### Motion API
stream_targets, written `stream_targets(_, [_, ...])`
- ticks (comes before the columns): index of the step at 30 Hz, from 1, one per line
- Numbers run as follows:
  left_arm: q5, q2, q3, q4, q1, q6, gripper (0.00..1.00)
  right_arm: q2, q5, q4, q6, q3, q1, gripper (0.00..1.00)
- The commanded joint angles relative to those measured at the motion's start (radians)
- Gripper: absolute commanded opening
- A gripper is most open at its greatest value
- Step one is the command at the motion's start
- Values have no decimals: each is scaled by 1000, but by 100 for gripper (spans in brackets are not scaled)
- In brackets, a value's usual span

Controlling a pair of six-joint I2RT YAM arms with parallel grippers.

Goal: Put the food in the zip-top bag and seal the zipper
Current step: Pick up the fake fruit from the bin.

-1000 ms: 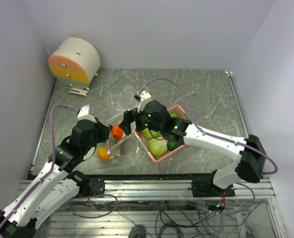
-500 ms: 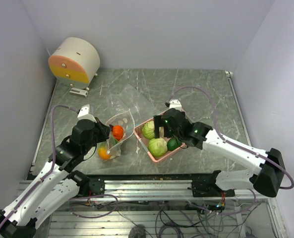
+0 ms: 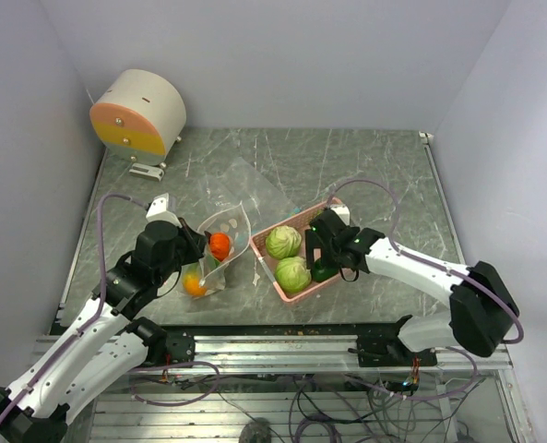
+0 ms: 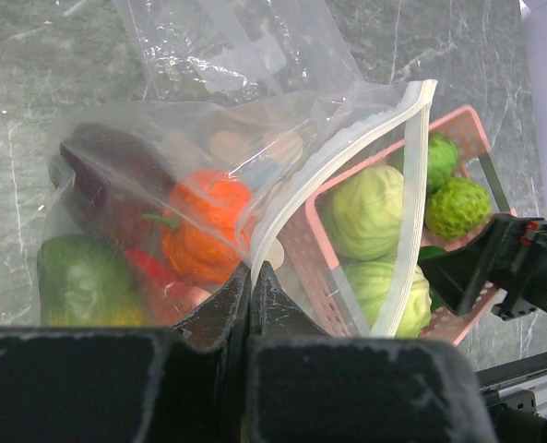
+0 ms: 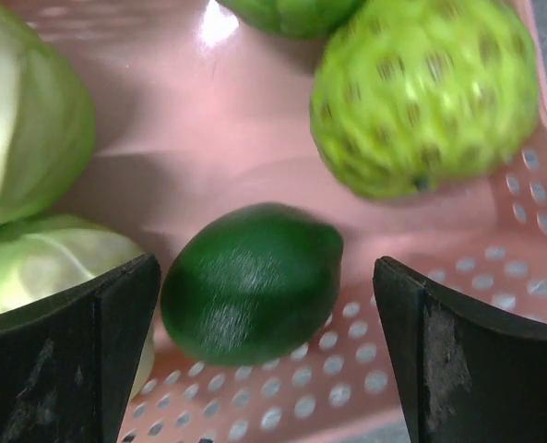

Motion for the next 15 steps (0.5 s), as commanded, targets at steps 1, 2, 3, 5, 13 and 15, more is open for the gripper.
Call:
stream_targets(1, [13, 8, 1, 44, -7, 18, 7, 52, -29, 63, -10, -44, -33, 100])
stream_targets(2, [12, 11, 1, 43, -7, 20, 7, 61, -35, 73, -13, -51, -38, 99])
stream_targets(3, [11, 13, 3, 43, -7, 20, 7, 69, -44, 81, -18, -56, -44, 96])
stream_targets(5, [9, 15, 4, 40, -7, 22, 7, 78, -57, 93, -23, -57, -50, 92])
stream_targets(13, [7, 8, 5, 34, -6, 15, 7, -7, -48, 15, -41, 28, -50, 47])
stream_targets(15, [6, 3, 3, 30, -6, 13, 7, -58, -44, -25, -49, 72, -50, 43])
